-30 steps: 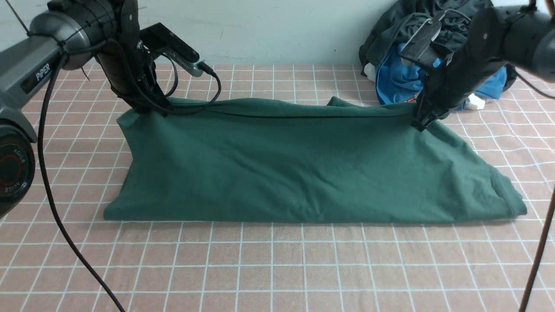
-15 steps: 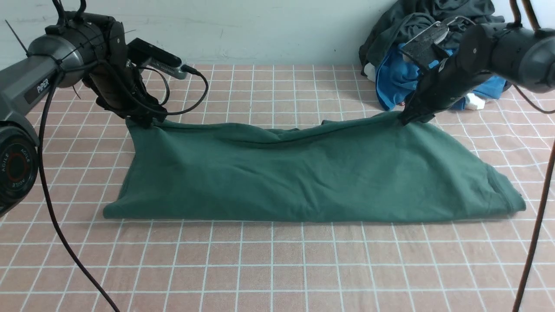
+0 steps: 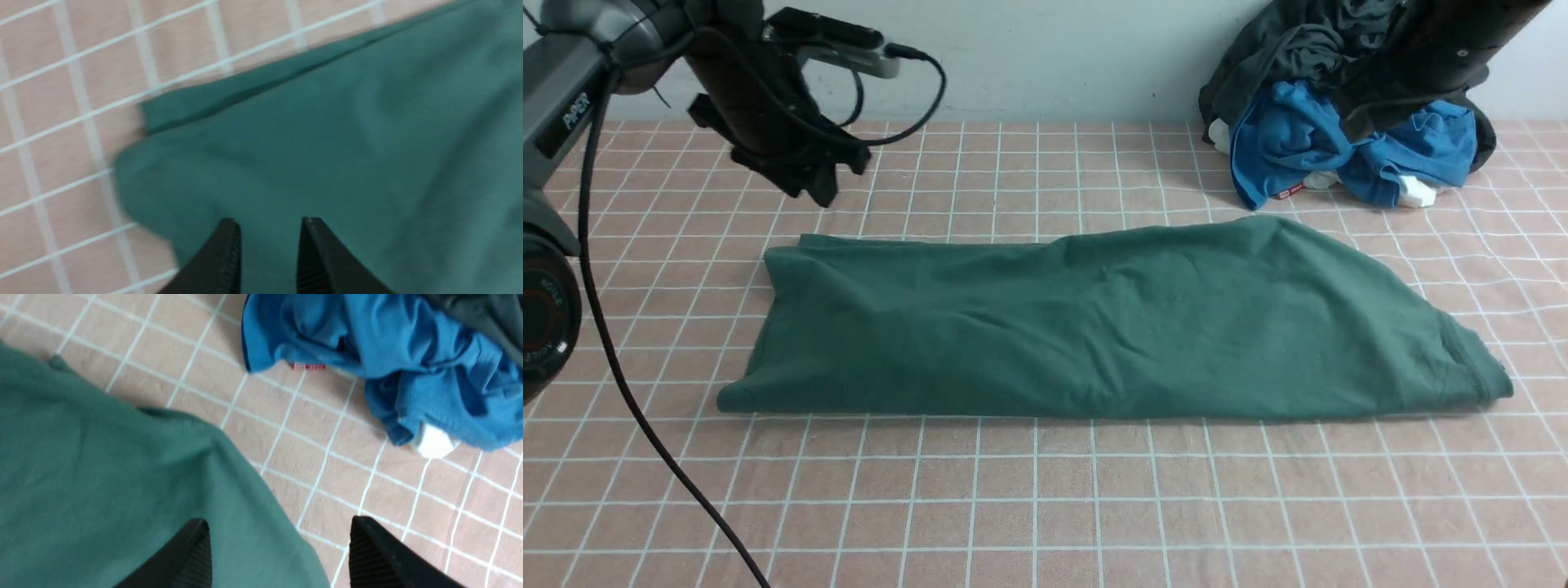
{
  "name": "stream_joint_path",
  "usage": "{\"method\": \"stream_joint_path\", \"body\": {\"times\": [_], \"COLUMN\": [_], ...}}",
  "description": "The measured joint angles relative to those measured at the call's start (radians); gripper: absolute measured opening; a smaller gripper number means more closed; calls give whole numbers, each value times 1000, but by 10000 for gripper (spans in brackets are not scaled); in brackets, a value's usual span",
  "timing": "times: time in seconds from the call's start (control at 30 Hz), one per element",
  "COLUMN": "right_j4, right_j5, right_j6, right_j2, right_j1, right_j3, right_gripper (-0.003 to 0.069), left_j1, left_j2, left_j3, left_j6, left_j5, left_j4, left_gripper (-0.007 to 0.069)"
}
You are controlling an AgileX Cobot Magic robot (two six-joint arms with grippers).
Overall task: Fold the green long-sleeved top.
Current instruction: Use both arms to drag the lower edge of the fabric forward and fold it over the upper edge, then use the right arm to clamp the right edge of the fabric
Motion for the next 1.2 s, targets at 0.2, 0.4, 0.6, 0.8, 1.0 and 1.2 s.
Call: {"method": "stream_joint_path", "body": {"times": [0.2, 0.4, 0.6, 0.8, 1.0, 1.2], "right_j4": [34, 49, 49, 47, 54, 124], "right_j5": [16, 16, -99, -247, -316, -334], "right_j6": [39, 83, 135, 183, 207, 208], "right_j2": [-62, -151, -164, -164, -117, -7], "right_j1": [-62, -144, -218, -271, -279, -279], "right_j3": [149, 387, 569, 676, 682, 683], "right_gripper": [427, 418, 411, 445, 555, 581], "left_j1": [-101, -90, -83, -83, -83, -83], "left_j2": [7, 9, -9, -11, -11, -11], "left_j3": [158, 363, 423, 427, 428, 428], "left_j6": [64, 40, 31, 30, 30, 30], "left_j5": [-1, -11, -78, -82, -85, -85], "left_j4": [-49, 7, 4, 4, -2, -3], "left_gripper": [4, -3, -3, -3, -3, -3]}}
